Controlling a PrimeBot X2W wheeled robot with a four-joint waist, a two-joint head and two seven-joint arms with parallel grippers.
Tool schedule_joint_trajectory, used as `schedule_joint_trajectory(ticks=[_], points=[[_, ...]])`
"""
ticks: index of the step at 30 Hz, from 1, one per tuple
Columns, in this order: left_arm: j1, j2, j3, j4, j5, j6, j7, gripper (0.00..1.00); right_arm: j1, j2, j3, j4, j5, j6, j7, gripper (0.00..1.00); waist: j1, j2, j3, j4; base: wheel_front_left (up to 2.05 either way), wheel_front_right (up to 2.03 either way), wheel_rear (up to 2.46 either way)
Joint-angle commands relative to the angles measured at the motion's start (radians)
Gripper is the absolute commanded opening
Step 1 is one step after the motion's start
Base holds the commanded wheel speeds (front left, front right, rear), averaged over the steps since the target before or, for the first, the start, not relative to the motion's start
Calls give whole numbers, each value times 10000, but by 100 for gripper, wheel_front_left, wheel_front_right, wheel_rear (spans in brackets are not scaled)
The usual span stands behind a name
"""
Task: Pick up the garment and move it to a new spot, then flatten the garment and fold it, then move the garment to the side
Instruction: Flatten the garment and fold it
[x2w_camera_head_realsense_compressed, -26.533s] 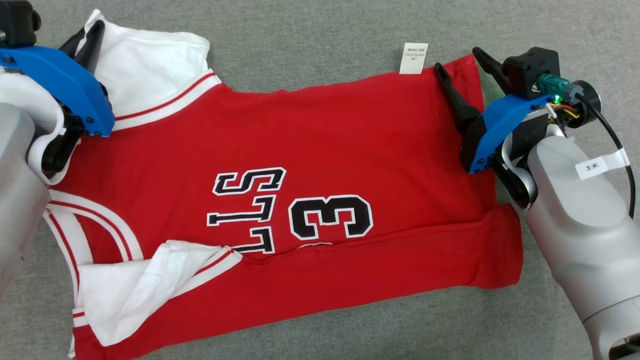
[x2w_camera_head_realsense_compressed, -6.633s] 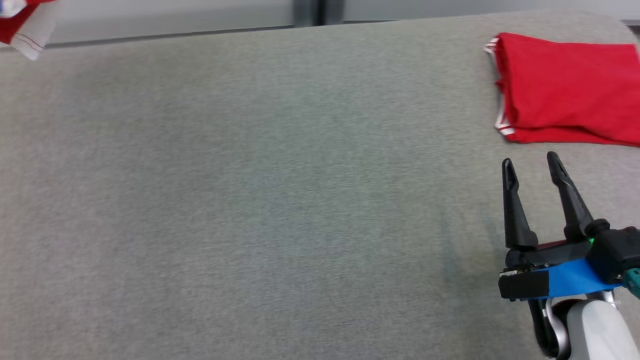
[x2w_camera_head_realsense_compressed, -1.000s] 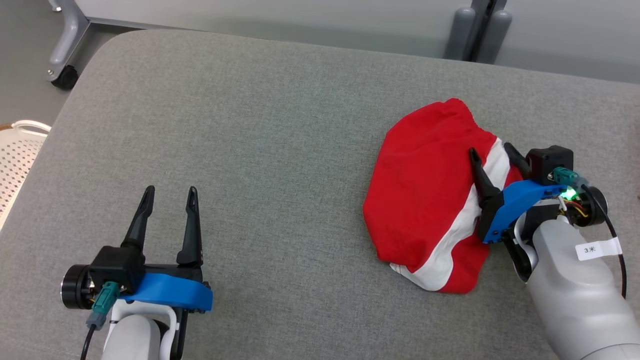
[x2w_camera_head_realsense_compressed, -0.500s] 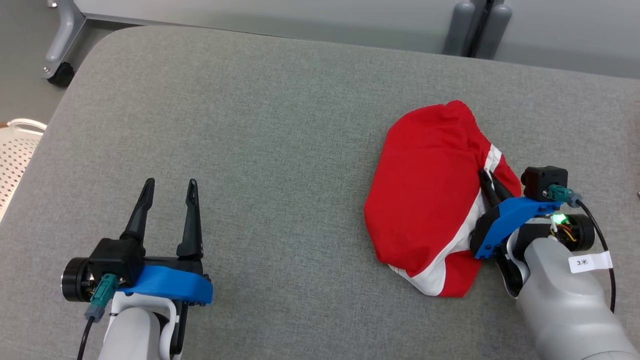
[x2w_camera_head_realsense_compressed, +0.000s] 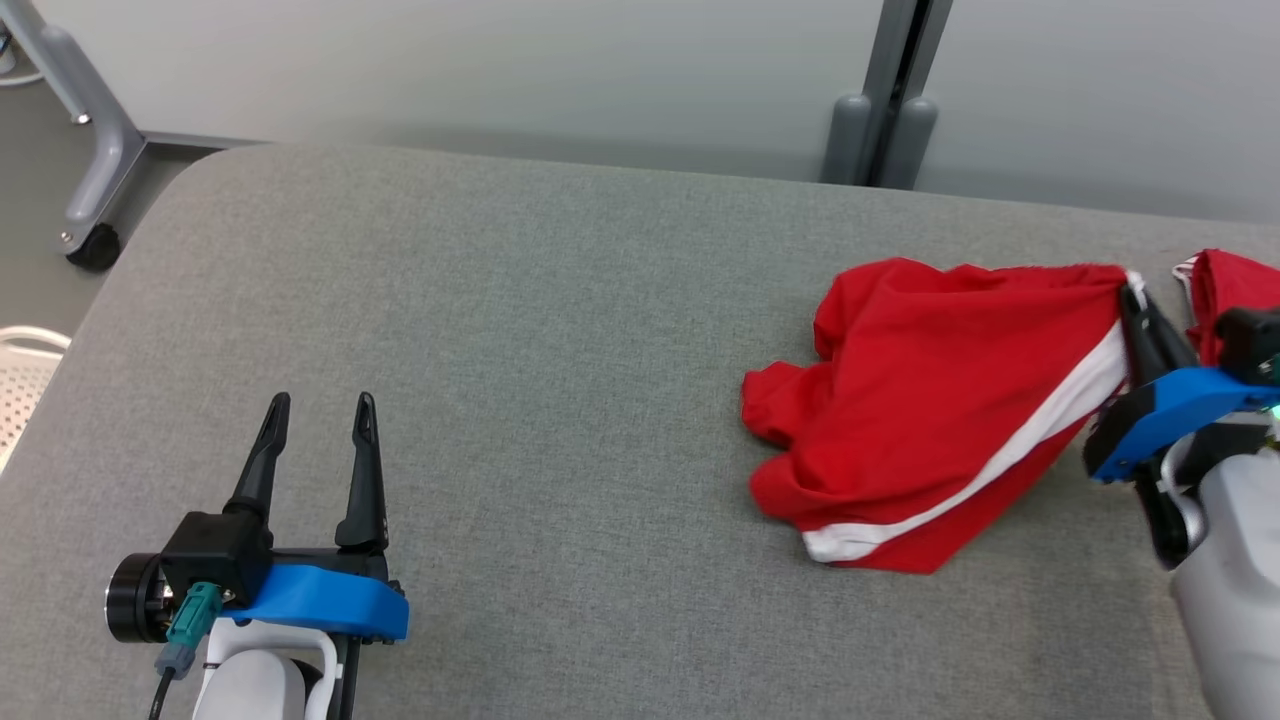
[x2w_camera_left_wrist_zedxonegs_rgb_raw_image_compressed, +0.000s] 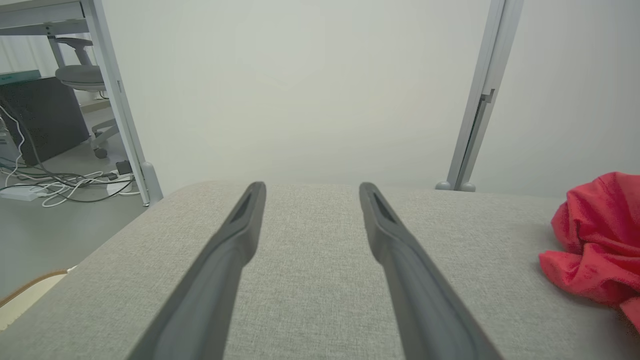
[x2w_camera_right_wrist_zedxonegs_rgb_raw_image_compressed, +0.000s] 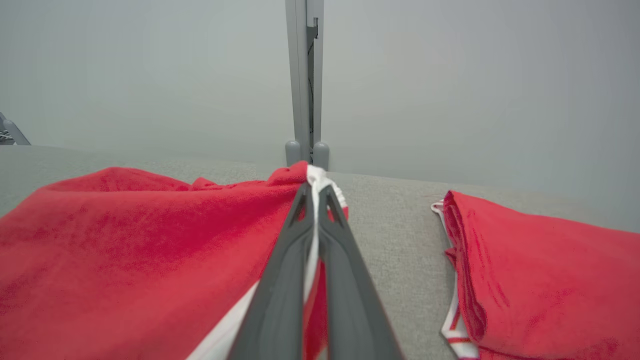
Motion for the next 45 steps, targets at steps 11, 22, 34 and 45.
schedule_joint_trajectory(ticks=[11,22,34,45], points=[[315,-98,66,-207,34,-17,-43,100,-276,-133,611,-1661,-164,1,-4,0,1,0,-570,-220,0,0,0],[406,-182,-84,-167,-83,-17,-41,100,273,1499,3216,-2540,261,1,-5,0,1,0,-709,182,0,0,0],[248,-246,-367,69,-242,-17,-43,100,1224,1991,7020,-2827,2274,1,-4,0,1,0,-616,976,0,0,0],[199,-287,-463,222,-313,-17,-41,100,1654,1990,9635,-2673,3535,1,-4,100,1,0,-544,954,0,0,0]])
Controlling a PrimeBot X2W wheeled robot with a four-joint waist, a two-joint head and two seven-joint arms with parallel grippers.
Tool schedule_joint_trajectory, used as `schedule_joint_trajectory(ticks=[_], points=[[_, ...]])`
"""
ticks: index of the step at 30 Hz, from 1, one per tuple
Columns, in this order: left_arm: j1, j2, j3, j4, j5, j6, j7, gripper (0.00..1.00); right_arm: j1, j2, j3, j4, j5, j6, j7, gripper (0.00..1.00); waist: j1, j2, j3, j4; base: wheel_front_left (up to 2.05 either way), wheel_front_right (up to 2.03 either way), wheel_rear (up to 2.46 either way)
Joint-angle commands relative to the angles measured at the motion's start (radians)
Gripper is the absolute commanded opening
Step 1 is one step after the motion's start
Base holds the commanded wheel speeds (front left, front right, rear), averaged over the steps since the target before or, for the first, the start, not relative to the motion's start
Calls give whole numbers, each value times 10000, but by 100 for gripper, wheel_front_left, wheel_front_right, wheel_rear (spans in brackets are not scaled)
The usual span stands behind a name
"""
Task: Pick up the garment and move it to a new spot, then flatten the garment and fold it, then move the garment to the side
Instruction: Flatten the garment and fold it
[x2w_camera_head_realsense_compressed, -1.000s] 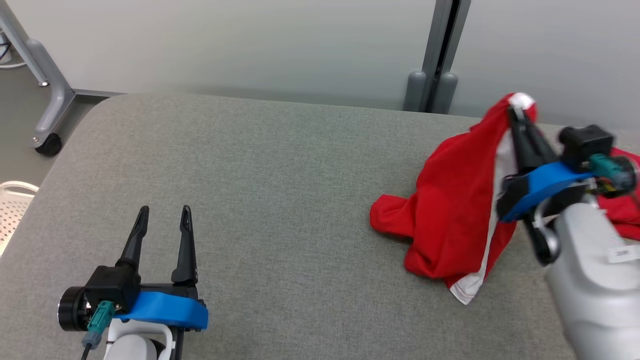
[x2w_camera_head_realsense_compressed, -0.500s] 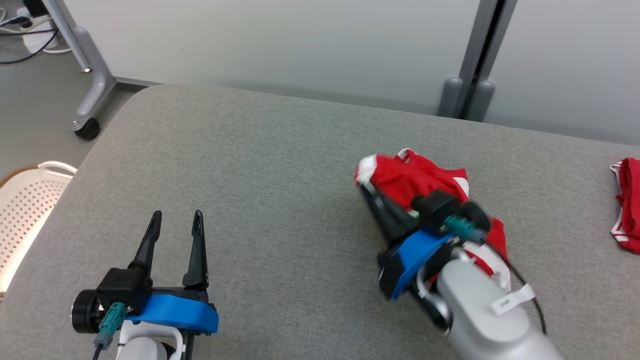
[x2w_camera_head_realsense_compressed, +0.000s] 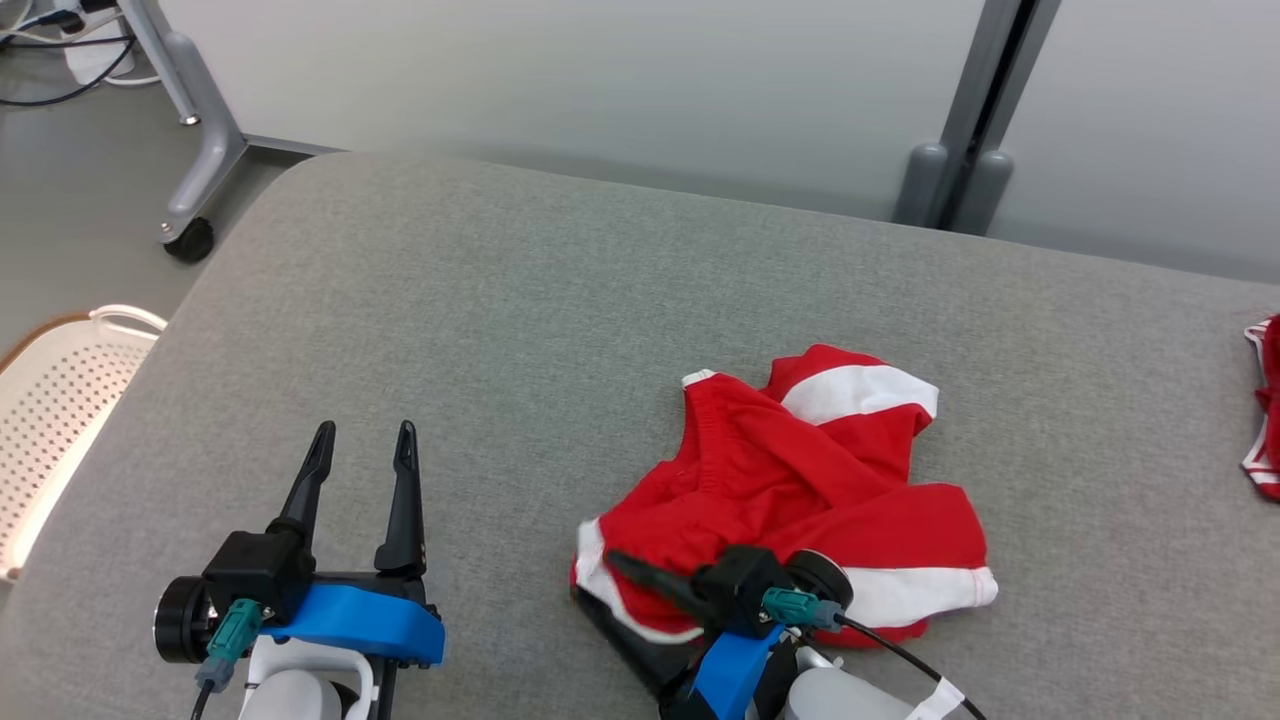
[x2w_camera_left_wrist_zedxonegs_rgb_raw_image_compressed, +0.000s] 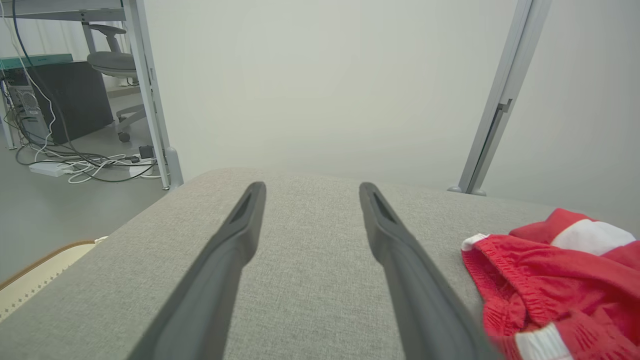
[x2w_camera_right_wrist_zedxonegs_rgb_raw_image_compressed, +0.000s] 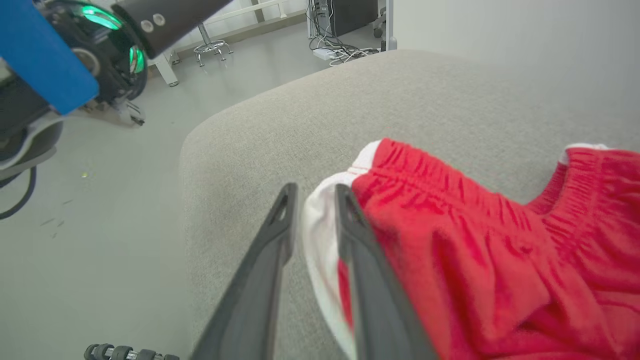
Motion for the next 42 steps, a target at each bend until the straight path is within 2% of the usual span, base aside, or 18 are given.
schedule_joint_trajectory(ticks=[1,4,9,17,22,27,34,42], points=[[-70,-16,29,4,-30,-18,-45,100,76,-29,38,-37,71,1,-4,100,0,1,-44,-106,0,0,0],[66,23,111,5,53,-18,-43,100,27,-31,-286,-113,33,1,-4,100,0,1,-147,-372,0,0,0],[300,138,290,-22,134,-18,-43,100,368,-29,-1323,-344,-702,1,-4,100,0,1,-425,-947,0,0,0],[729,275,418,-125,304,-17,-45,100,1403,-400,-4230,-1309,-2115,1,-3,100,0,1,-704,-1780,0,0,0],[902,358,471,-139,349,-17,-43,100,2291,-665,-5755,-2160,-2621,1,-4,100,0,1,-761,-2115,0,0,0],[1097,453,489,-123,391,-17,-43,100,3214,-660,-7091,-2889,-2970,1,-4,100,0,1,-841,-2317,0,0,0],[1429,513,544,-118,473,-18,-45,100,4354,-349,-8091,-3605,-3190,1,-4,100,0,1,-965,-2487,0,0,0],[1603,475,618,-111,537,-18,-43,100,5172,-81,-8365,-3853,-3300,1,-4,100,0,1,-999,-2471,0,0,0]])
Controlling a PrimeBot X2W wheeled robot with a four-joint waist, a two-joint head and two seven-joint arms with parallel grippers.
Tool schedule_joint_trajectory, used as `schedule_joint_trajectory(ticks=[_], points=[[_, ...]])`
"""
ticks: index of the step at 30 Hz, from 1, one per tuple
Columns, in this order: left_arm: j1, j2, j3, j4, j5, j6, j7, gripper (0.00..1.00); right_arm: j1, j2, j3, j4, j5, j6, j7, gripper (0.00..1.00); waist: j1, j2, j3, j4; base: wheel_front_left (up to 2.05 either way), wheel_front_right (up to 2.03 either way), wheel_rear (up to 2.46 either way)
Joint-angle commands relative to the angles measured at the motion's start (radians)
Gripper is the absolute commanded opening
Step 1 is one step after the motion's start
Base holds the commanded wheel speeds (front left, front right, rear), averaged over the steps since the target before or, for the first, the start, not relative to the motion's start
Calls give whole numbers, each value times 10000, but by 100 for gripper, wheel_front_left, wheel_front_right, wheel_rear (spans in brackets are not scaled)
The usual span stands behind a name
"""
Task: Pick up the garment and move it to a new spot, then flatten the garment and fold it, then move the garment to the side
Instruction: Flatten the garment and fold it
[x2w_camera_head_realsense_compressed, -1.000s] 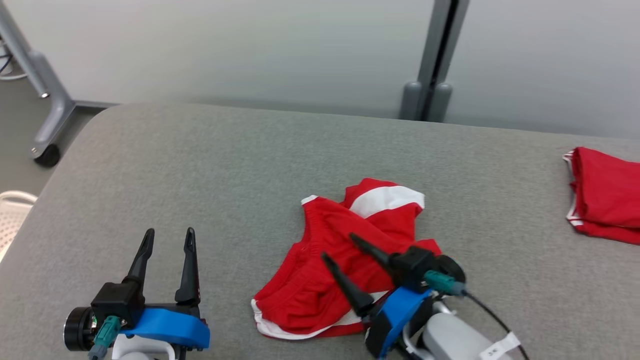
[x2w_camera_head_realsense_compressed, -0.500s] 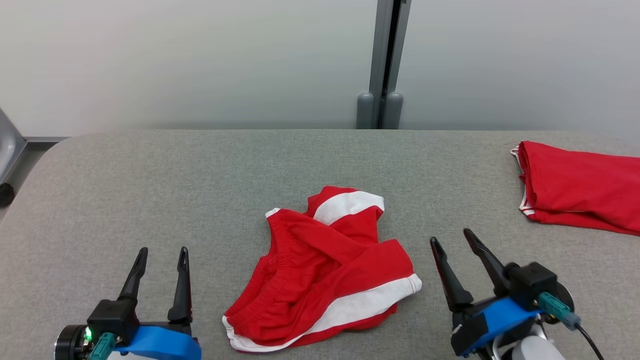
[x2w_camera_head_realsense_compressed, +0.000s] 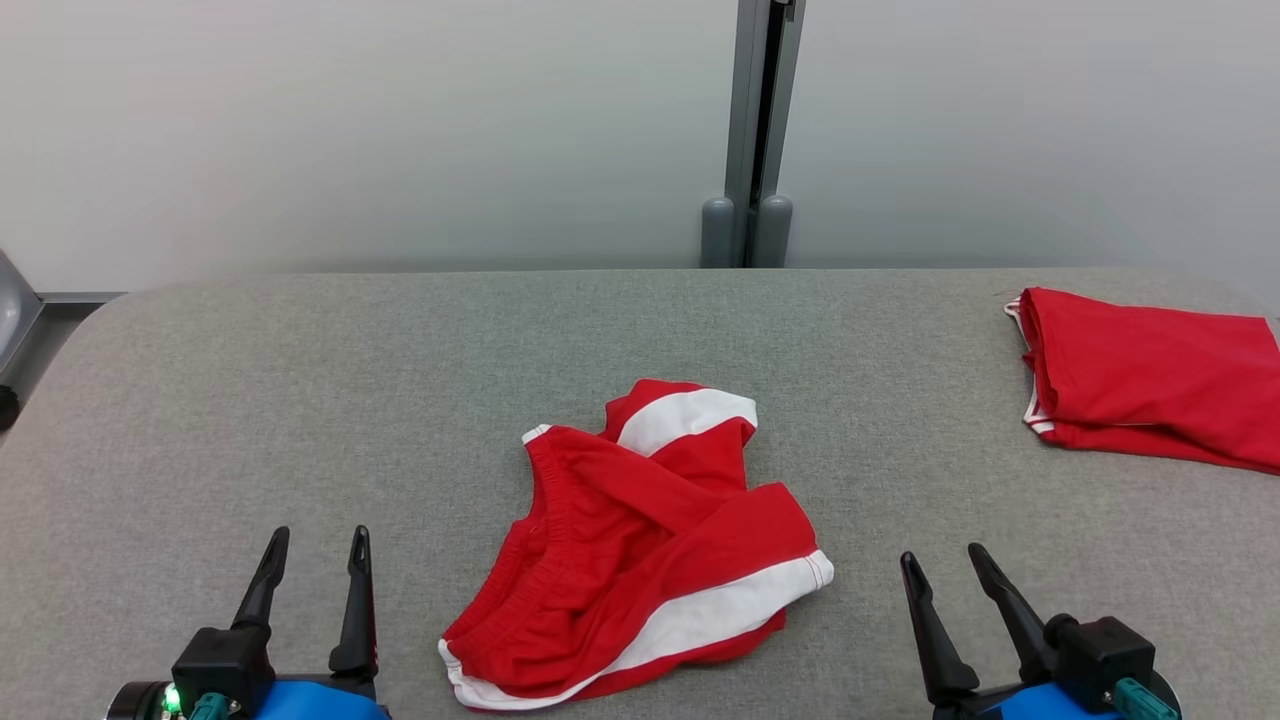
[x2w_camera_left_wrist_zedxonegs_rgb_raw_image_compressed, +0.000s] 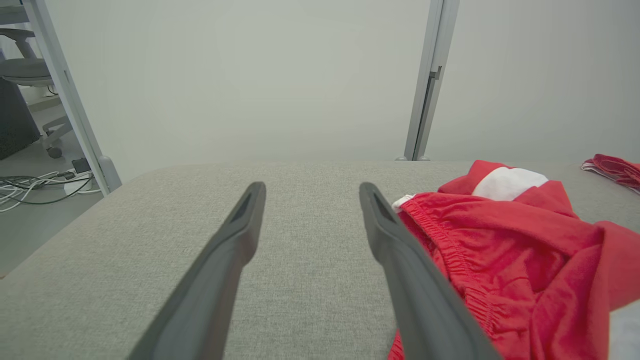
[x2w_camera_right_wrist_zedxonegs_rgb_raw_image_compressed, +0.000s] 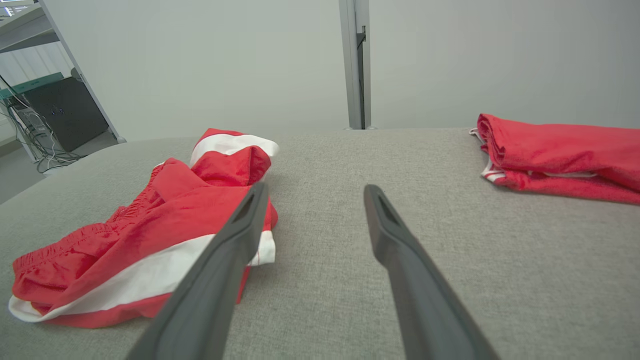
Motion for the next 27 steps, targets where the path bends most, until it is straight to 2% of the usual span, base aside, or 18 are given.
schedule_joint_trajectory(ticks=[1,14,27], points=[[99,23,72,-1,65,-18,-43,100,163,59,-47,-84,-94,1,-4,100,0,0,-5,6,0,0,0],[59,34,96,62,103,-18,-43,100,-5,108,52,82,-142,1,-4,100,0,0,-27,69,0,0,0],[-187,6,4,36,86,-18,-43,100,-1390,-108,1171,1081,-89,3,-4,100,0,0,138,331,0,0,0]])
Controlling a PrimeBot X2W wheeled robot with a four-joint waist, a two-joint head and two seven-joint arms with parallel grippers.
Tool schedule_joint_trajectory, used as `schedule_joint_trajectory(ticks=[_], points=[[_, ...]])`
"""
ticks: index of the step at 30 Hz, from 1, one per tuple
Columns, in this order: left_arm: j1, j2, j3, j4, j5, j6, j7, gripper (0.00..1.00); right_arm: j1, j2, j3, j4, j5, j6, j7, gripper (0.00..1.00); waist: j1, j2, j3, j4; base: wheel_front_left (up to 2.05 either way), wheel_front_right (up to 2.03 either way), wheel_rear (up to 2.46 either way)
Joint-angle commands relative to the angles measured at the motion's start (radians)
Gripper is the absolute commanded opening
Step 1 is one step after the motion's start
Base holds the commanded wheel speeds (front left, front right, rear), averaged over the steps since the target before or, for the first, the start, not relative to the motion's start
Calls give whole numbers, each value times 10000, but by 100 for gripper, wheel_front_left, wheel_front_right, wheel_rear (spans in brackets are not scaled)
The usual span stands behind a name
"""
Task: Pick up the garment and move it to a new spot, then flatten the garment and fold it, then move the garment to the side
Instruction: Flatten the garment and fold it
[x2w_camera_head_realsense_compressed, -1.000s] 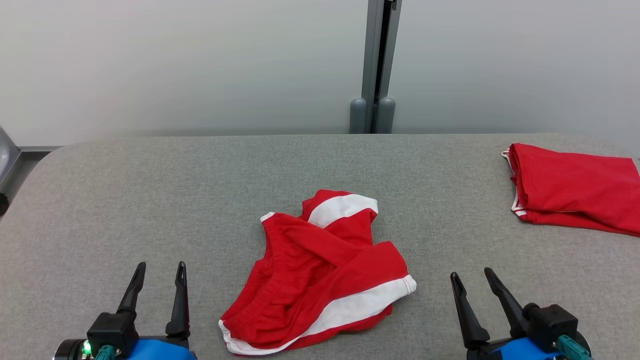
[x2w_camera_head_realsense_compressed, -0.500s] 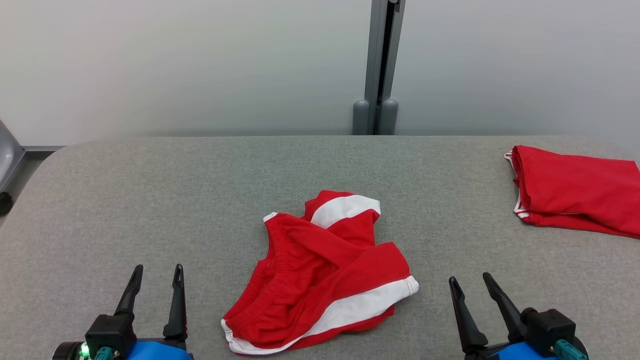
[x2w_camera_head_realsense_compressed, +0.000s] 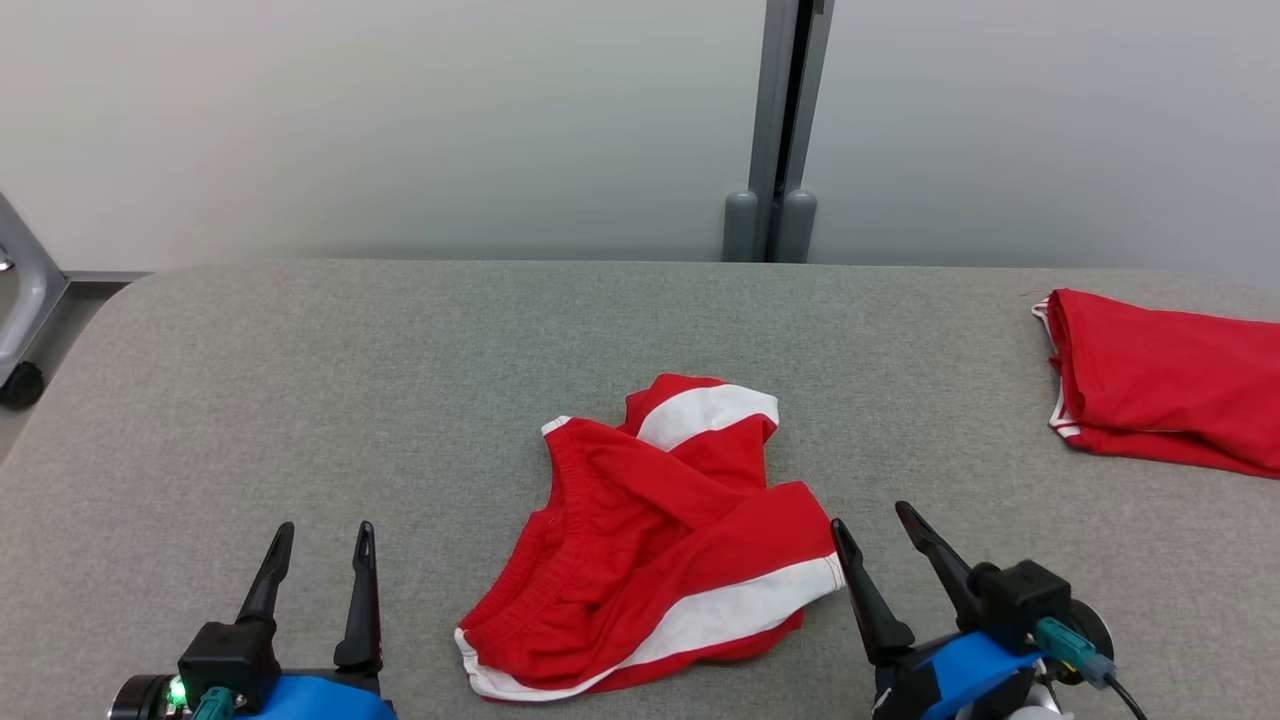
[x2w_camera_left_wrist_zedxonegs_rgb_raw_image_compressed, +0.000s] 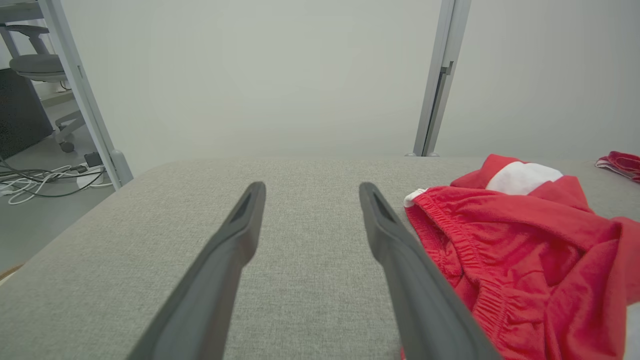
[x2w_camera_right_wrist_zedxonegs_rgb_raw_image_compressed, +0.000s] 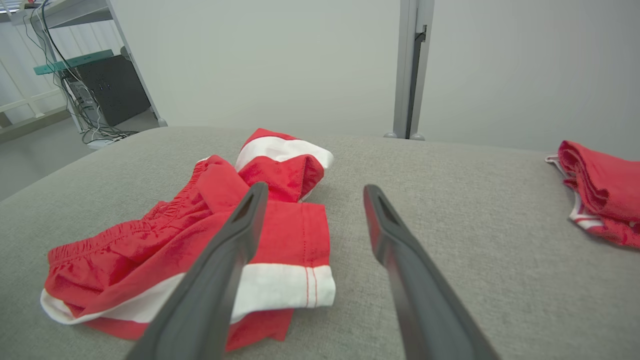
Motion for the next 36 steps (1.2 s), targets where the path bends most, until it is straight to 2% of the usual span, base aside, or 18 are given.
schedule_joint_trajectory(ticks=[1,13,25,26,27,28,36], points=[[-173,22,-17,-20,16,-18,-43,100,-309,-90,135,346,69,1,-4,100,0,0,68,83,0,0,0],[-545,90,-304,-22,-95,-18,-42,100,-1405,-129,672,2834,490,1,-4,100,0,0,522,518,0,0,0],[-669,115,-377,46,-134,-18,-42,100,-1822,43,1481,4408,1452,1,-4,100,0,0,640,627,0,0,0],[-680,115,-384,59,-142,-18,-43,100,-1867,52,1562,4491,1542,1,-4,93,0,0,635,624,0,0,0],[-693,116,-395,70,-150,-18,-43,100,-1927,59,1626,4527,1626,1,-4,23,0,0,627,619,0,0,0],[-703,122,-411,80,-154,-18,-43,100,-1973,65,1673,4565,1703,1,-4,0,0,0,619,615,0,0,0],[-608,118,-346,61,-158,-18,-43,100,-1862,-127,1172,3803,1602,1,-4,0,0,0,500,529,0,0,0]])
